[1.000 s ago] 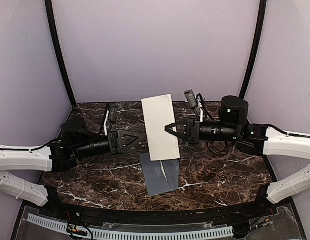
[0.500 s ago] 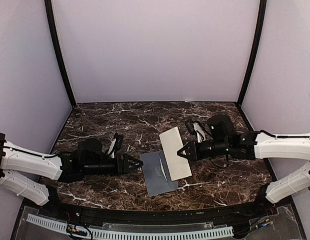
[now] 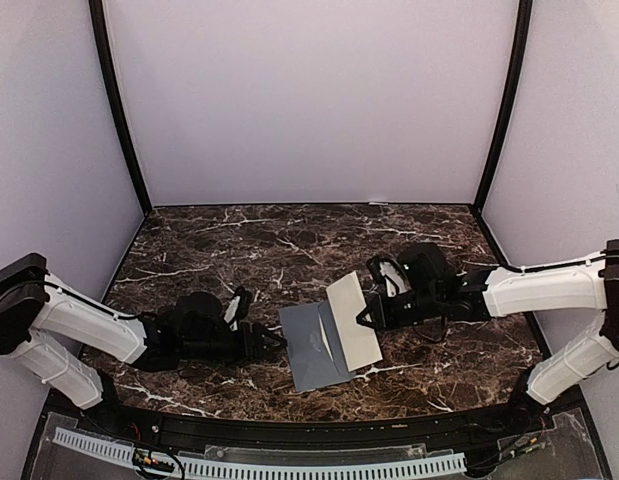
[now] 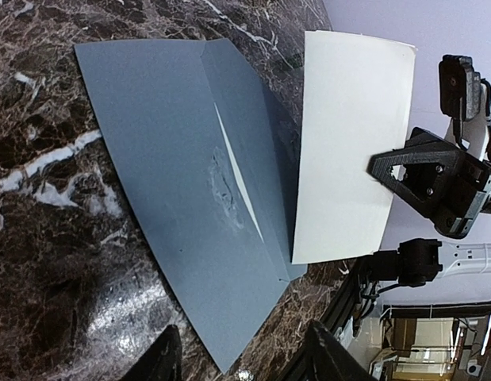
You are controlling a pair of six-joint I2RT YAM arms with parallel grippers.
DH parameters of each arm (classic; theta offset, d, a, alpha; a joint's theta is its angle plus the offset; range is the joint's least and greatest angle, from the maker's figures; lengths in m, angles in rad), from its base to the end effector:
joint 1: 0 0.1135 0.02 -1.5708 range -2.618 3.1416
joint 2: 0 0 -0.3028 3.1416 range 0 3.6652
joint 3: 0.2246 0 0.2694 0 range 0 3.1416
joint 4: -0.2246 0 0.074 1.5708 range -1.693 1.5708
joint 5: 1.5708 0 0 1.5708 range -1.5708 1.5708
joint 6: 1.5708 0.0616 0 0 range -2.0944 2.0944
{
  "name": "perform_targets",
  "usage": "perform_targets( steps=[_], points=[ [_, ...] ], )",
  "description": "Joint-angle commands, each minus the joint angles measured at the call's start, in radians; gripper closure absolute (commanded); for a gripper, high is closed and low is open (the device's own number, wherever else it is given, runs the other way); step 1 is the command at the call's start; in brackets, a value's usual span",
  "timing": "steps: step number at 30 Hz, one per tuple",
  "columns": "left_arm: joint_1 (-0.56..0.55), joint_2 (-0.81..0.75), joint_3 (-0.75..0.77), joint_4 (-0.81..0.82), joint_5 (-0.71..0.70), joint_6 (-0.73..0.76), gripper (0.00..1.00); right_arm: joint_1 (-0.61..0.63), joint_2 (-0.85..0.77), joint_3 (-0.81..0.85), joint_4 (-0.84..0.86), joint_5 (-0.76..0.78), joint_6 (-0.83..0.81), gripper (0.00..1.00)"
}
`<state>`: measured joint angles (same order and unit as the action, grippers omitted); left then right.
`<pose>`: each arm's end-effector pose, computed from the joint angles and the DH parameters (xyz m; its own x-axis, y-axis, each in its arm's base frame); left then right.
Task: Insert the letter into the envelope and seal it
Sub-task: Place the letter in the envelope.
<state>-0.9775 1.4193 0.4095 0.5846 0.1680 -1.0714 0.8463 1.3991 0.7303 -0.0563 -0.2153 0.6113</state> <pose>0.1522 -0.2442 0.1668 -0.9028 -0.2092 -0.3757 0.2298 0.5037 -0.8327 0.1969 0.2423 0.2071 -0.8406 -0.1038 -0.5316 -0.4336 0.7172 0.5456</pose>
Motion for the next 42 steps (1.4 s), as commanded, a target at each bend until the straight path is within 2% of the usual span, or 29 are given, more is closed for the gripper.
perform_targets(
  steps=[1, 19, 42],
  points=[
    [0.008, 0.041, -0.023, 0.082, 0.019, -0.025, 0.5, -0.015, 0.028, -0.024, 0.052, 0.007, 0.02, 1.0],
    [0.011, 0.252, -0.008, 0.257, 0.083, -0.057, 0.63, -0.021, 0.108, -0.028, 0.06, 0.037, 0.049, 1.0],
    [0.011, 0.331, 0.034, 0.298, 0.149, -0.061, 0.71, -0.021, 0.181, -0.031, 0.086, 0.01, 0.097, 1.0]
  ],
)
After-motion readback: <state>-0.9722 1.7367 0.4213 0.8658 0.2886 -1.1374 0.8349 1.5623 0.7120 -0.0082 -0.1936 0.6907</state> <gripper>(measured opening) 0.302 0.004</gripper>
